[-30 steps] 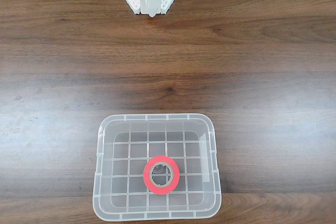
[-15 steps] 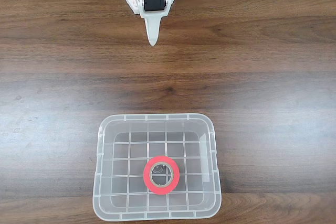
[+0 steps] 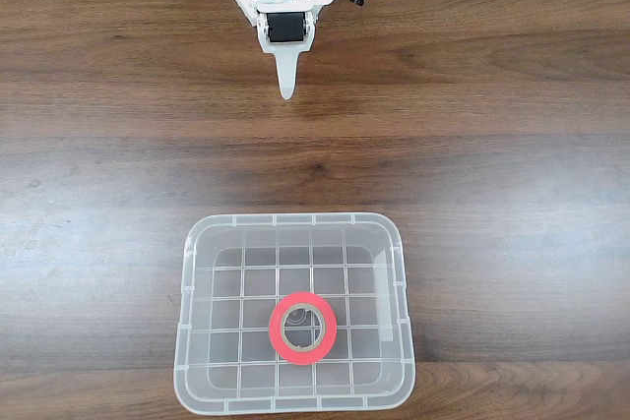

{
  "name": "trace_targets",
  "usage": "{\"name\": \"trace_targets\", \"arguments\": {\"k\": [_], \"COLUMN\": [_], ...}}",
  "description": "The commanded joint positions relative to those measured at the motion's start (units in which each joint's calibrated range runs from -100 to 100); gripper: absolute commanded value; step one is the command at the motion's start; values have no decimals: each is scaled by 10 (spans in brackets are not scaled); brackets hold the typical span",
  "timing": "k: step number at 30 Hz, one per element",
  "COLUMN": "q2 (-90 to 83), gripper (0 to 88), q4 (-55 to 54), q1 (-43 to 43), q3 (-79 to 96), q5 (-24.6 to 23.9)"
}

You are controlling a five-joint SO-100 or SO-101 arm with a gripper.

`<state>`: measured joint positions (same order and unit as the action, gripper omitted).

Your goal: Grab the tape and place it in the box.

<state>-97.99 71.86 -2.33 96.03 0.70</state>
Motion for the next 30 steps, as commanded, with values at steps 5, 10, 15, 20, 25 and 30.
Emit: {"name": "trace_targets", "arguments": {"k": [5, 10, 15, 20, 25, 30], "q2": [-10, -10, -10, -10, -10, -10], "gripper": [12, 12, 13, 13, 13, 13], "q4": [1, 1, 1, 1, 1, 1], "q1": [-2, -1, 2, 2, 2, 2], "q3": [-7, -7, -7, -7, -7, -7], "q5": [-3, -3, -4, -4, -4, -4]}}
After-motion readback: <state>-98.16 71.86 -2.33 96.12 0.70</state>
